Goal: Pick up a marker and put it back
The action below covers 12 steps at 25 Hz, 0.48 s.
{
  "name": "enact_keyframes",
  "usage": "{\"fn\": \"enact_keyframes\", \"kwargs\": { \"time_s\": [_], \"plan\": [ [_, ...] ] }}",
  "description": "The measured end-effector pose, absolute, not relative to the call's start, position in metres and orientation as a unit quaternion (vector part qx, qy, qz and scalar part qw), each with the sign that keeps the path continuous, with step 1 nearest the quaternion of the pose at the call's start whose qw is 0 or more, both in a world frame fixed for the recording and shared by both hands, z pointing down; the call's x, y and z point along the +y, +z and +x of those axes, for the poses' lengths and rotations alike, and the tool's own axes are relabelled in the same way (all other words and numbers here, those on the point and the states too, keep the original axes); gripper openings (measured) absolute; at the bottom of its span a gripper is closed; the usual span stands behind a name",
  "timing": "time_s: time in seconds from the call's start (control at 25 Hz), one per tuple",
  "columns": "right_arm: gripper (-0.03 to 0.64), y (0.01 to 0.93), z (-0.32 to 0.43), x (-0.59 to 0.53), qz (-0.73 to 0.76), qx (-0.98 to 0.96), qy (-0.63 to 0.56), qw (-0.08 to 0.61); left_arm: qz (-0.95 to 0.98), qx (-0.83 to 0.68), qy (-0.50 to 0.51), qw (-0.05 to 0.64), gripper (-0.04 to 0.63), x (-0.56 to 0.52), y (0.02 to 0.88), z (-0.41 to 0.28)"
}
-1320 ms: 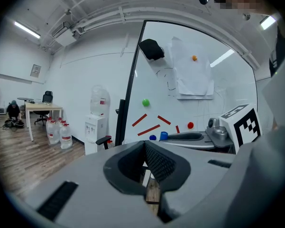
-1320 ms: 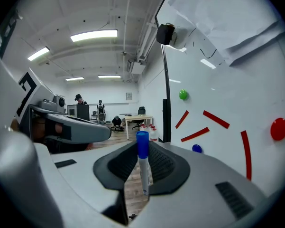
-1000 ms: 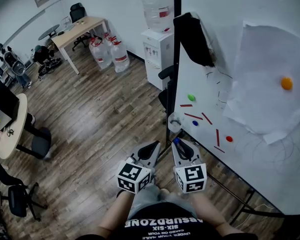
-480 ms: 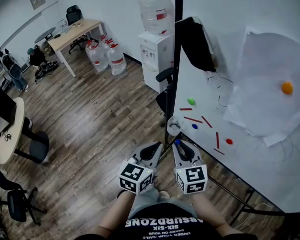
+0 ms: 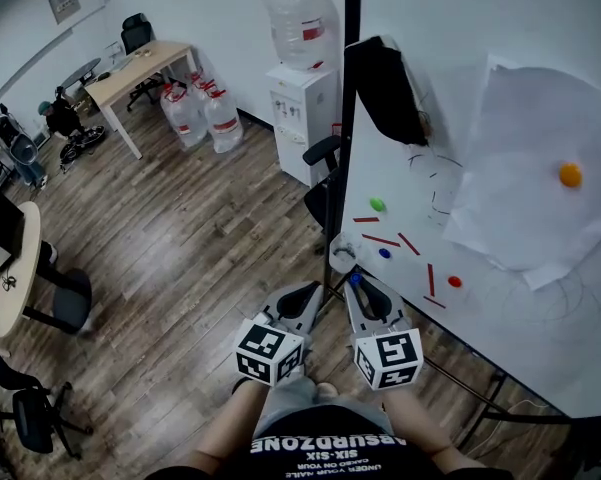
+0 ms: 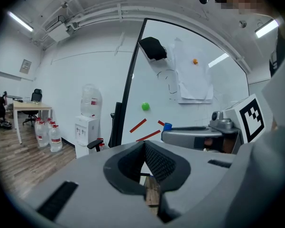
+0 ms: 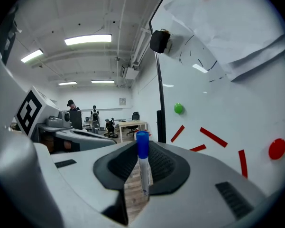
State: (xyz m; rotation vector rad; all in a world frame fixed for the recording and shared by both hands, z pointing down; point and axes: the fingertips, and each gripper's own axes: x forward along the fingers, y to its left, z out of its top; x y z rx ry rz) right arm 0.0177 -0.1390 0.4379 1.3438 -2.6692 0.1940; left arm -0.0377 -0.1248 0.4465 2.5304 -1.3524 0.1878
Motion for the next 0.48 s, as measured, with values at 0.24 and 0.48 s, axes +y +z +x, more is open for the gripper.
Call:
{"fn": "enact_keyframes", "kwargs": {
  "time_s": [0.24, 0.48],
  "plan": [
    [0.064, 0.411, 0.021, -0.143, 0.457, -0.887, 0.053, 0.045, 0.877, -0.458, 0.062, 0.128, 0.007, -0.131, 0.447, -0.037],
    [0.064, 0.376, 0.026, -0.145, 0.468, -0.883, 0.029, 0.012, 0.883, -0.449, 0.055, 0.129, 0.007, -0.140, 0.443, -0.036]
  ]
}}
